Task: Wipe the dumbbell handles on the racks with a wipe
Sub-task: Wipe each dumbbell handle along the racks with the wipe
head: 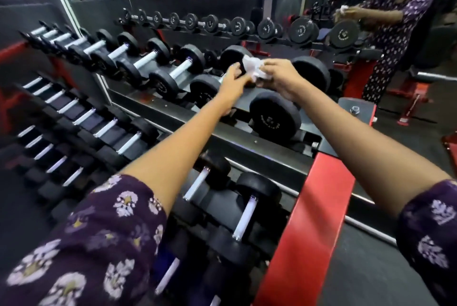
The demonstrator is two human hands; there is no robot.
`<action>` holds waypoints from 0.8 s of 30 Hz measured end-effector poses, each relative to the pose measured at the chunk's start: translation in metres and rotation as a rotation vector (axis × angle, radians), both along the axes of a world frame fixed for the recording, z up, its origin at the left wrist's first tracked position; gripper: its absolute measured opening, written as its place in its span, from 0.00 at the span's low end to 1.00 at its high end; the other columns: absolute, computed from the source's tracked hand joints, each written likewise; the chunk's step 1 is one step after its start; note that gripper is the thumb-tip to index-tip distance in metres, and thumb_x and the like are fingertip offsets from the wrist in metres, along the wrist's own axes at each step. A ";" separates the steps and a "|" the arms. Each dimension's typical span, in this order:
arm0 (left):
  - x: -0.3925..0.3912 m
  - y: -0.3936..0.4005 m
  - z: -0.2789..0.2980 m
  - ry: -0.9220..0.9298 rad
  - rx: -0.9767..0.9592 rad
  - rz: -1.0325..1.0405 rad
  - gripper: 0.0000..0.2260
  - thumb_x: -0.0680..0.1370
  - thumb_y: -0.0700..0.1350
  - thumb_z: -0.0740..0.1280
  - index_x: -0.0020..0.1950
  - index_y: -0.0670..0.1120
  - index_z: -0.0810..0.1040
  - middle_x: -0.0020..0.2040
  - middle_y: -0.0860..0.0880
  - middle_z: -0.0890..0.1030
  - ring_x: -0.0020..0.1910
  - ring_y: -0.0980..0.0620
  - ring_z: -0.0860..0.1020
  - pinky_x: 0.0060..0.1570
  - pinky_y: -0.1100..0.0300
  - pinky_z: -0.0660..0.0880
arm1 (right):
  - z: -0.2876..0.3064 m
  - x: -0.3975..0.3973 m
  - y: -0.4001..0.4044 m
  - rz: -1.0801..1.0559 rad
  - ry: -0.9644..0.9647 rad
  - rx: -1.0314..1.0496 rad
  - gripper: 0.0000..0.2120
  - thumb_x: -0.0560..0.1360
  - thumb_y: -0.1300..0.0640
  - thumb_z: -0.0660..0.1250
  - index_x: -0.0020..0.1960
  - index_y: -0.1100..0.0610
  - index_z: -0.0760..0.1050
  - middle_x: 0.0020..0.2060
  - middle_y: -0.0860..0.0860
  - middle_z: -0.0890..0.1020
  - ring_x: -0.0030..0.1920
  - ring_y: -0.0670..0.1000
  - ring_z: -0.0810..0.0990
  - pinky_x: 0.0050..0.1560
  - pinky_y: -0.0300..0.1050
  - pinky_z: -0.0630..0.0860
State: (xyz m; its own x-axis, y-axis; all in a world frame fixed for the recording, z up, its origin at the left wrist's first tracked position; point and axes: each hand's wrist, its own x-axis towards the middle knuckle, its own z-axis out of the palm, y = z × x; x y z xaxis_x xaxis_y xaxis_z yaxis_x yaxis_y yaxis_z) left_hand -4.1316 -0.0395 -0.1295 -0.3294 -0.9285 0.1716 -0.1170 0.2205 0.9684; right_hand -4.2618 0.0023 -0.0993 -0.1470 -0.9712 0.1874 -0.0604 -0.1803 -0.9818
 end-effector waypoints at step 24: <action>0.311 0.010 -0.017 0.053 0.081 -0.037 0.10 0.73 0.33 0.71 0.42 0.46 0.75 0.42 0.46 0.77 0.40 0.51 0.75 0.33 0.61 0.71 | -0.021 0.295 0.025 0.119 0.079 0.233 0.07 0.74 0.68 0.62 0.44 0.60 0.77 0.36 0.52 0.77 0.30 0.42 0.77 0.32 0.33 0.73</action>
